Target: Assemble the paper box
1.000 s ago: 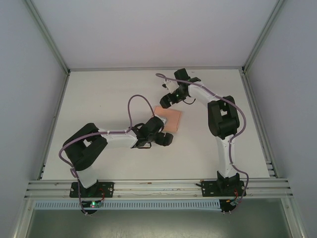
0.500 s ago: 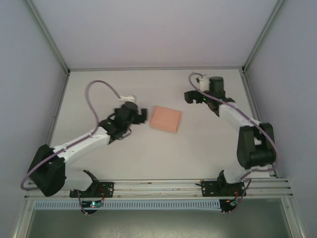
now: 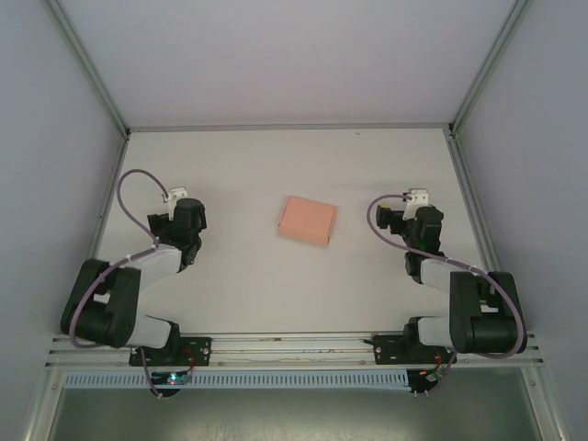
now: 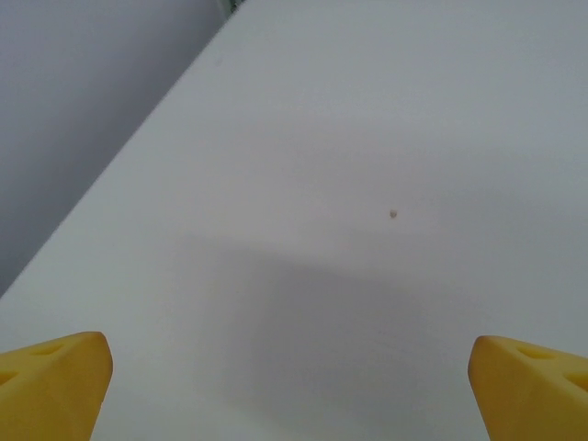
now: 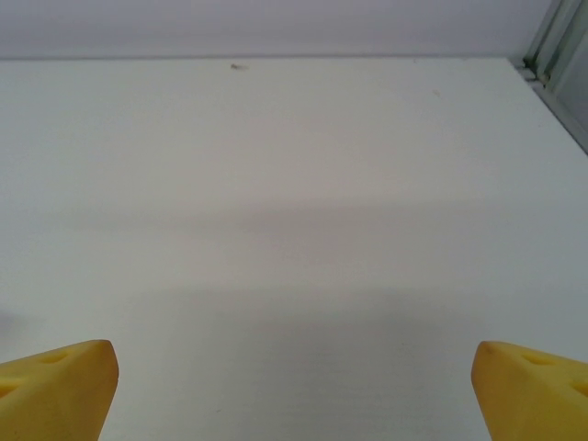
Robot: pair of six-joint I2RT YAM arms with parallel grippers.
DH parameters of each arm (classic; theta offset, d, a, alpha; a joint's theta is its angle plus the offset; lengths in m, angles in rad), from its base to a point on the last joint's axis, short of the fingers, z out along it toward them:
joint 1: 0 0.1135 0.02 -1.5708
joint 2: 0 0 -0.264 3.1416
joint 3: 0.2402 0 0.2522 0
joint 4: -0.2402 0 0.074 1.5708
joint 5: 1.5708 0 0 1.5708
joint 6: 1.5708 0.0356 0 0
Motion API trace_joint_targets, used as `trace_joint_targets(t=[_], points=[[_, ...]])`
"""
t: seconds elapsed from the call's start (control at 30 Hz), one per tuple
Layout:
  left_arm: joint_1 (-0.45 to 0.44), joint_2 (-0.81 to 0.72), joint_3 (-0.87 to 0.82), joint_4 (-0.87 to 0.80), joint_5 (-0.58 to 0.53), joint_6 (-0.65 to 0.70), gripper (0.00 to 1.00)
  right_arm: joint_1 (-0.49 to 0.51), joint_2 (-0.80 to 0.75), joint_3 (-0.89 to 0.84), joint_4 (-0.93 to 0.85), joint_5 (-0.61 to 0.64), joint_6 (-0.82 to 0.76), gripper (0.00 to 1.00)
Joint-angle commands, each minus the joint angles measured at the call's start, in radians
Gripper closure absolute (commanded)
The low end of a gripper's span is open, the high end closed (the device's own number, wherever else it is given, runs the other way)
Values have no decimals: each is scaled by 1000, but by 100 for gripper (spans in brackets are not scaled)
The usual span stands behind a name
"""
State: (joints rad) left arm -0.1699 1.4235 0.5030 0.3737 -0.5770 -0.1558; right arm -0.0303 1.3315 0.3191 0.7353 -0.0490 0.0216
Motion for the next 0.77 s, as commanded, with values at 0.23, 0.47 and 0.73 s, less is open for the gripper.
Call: trace_joint_targets(t=[0.23,0.47,0.73], points=[[103,101,6,268,201,72,0,55,200,10,332,128,-12,2],[102,107,5,284,197,79,0,59,179,15,278,150,-4,1],[103,107,7,280,197,79,0,58,177,18,267,148,-4,1]])
